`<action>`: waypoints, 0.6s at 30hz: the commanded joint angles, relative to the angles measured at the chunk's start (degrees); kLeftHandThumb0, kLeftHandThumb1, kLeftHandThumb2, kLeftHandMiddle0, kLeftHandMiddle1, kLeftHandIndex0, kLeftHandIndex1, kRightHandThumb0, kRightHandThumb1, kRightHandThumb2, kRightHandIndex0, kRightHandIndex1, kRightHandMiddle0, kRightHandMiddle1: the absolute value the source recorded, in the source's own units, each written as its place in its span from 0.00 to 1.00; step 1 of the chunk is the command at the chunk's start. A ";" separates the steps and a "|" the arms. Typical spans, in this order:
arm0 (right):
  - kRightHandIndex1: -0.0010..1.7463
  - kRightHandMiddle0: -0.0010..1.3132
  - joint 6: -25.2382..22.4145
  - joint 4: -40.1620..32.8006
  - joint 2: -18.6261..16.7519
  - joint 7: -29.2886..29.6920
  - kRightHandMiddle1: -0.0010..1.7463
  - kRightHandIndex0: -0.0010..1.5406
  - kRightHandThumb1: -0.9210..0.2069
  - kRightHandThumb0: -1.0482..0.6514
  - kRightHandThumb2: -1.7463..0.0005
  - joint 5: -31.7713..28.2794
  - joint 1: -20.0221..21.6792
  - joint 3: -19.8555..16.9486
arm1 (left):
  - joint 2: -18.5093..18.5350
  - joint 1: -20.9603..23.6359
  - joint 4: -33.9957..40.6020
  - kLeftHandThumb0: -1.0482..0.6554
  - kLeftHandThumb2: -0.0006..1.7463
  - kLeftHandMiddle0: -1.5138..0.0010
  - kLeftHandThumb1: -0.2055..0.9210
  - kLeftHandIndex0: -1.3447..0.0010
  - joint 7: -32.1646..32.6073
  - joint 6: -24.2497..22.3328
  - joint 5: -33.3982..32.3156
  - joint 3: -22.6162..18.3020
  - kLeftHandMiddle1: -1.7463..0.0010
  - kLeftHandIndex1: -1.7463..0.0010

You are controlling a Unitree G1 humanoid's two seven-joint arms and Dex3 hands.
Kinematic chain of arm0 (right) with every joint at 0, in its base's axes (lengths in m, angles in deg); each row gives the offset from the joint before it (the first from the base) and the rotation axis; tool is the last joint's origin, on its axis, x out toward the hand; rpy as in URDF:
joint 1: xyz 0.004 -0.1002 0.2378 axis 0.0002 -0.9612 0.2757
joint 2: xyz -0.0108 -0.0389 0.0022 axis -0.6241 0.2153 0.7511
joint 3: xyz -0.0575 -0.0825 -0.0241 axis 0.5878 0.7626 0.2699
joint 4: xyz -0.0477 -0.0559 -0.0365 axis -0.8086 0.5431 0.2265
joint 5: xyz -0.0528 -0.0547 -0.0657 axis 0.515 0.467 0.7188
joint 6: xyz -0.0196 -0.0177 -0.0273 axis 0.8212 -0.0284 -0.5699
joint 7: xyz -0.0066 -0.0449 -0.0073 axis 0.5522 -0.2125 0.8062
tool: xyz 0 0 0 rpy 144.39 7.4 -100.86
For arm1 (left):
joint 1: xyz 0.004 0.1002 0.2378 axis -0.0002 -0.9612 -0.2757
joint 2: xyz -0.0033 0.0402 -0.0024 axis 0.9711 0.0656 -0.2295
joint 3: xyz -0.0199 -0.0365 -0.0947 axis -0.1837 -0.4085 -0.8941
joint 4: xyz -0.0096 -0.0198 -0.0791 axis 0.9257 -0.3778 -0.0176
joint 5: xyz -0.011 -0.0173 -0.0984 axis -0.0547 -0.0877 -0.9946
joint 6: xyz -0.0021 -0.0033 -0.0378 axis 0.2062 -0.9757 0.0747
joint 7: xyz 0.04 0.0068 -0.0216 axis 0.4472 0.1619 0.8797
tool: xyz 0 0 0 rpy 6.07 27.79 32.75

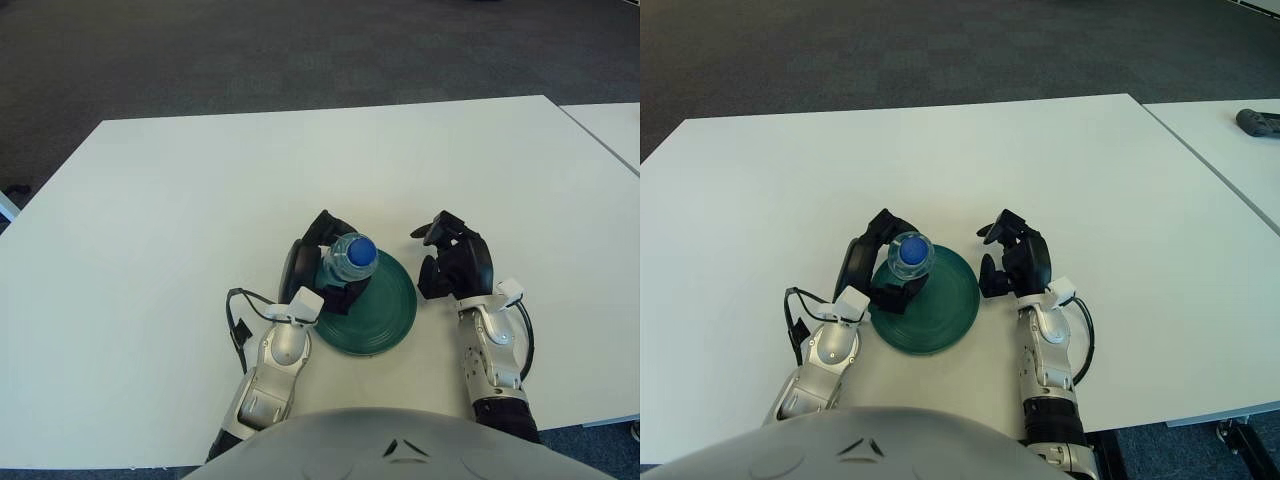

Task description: Put the bottle into the plate.

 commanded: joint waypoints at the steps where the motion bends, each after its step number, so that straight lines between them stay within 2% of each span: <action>1: 1.00 0.71 0.81 0.97 -0.29 0.71 0.79 0.55 0.90 0.61 0.05 0.65 1.12 -0.16 | -0.29 -1.74 3.35 0.59 0.78 0.20 0.42 0.27 -0.97 -0.79 0.76 2.11 0.00 0.00; 7: 1.00 0.71 0.53 1.24 -0.32 1.33 0.78 0.56 0.90 0.61 0.06 1.12 1.49 -0.03 | 0.28 -3.05 6.19 0.59 0.77 0.20 0.43 0.28 -3.37 -5.41 2.20 3.46 0.00 0.00; 18: 1.00 0.72 0.95 1.03 -0.29 1.35 0.76 0.56 0.90 0.61 0.06 1.31 1.55 0.16 | 0.45 -2.22 5.63 0.58 0.74 0.17 0.44 0.27 -4.59 -7.35 2.70 4.23 0.00 0.00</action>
